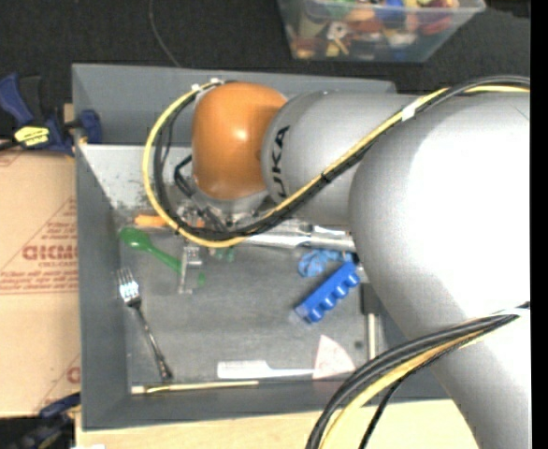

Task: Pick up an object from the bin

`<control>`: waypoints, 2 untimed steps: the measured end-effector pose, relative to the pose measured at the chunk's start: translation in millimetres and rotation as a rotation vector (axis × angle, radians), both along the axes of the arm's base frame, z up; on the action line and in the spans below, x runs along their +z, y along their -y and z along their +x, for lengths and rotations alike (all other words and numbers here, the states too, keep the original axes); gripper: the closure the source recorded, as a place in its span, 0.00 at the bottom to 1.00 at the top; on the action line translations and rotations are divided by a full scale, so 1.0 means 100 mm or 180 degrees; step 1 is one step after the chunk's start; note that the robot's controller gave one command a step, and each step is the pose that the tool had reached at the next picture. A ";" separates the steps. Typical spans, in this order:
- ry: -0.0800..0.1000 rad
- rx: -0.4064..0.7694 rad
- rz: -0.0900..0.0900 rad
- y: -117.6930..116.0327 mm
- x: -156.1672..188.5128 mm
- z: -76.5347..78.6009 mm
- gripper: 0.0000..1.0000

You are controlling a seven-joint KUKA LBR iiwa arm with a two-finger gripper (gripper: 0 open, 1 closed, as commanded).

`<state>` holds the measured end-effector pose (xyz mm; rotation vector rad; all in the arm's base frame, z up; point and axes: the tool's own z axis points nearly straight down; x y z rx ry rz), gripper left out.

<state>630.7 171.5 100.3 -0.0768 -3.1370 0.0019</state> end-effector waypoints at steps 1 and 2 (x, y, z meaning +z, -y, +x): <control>0.0041 -0.0617 0.0029 -0.67 -0.29 0.16 0.00; 0.0025 -0.0359 0.0004 -0.04 -0.29 0.16 1.00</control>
Offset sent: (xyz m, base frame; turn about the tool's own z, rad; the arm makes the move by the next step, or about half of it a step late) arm 0.0145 0.0052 -0.0303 0.1125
